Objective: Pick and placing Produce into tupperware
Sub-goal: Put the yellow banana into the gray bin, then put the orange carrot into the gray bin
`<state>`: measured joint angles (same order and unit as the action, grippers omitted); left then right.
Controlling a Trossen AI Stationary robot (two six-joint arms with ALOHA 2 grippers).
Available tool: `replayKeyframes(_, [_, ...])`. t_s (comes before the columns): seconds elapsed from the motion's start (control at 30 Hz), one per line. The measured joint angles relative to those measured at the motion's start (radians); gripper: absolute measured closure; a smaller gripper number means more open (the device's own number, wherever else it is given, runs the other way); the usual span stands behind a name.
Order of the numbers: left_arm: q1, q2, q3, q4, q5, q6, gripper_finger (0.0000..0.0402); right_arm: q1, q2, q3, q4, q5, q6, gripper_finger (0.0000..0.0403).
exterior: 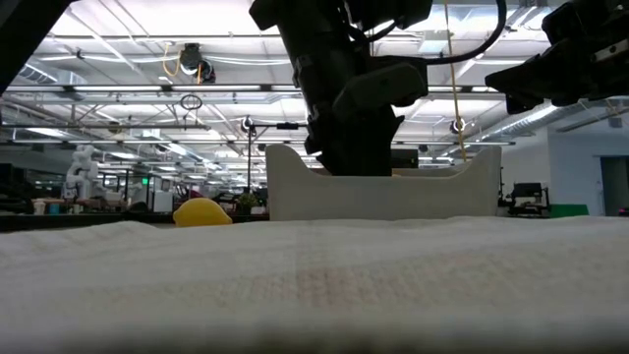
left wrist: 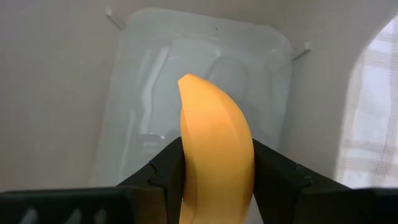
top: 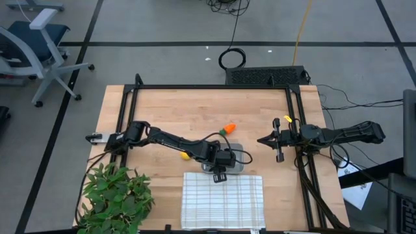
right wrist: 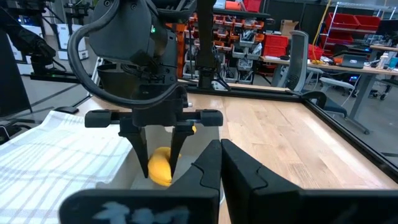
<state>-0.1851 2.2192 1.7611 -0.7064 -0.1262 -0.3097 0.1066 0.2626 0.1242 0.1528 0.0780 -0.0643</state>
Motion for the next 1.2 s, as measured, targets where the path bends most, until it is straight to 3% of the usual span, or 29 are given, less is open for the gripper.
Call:
replayKeyframes(0.67, [0.000,0.000,0.000,0.000,-0.006,-0.006,0.0249,0.000,0.000,0.000,0.000,0.000,0.000,0.0403])
replayKeyframes(1.0, [-0.001,0.000,0.000,0.001,0.039,0.003,0.0183,0.000,0.000,0.000,0.000,0.000,0.000,0.0403])
replayKeyframes(1.2, [0.000,0.000,0.000,0.001,0.039,0.023,0.0167,0.000,0.000,0.000,0.000,0.000,0.000,0.0403])
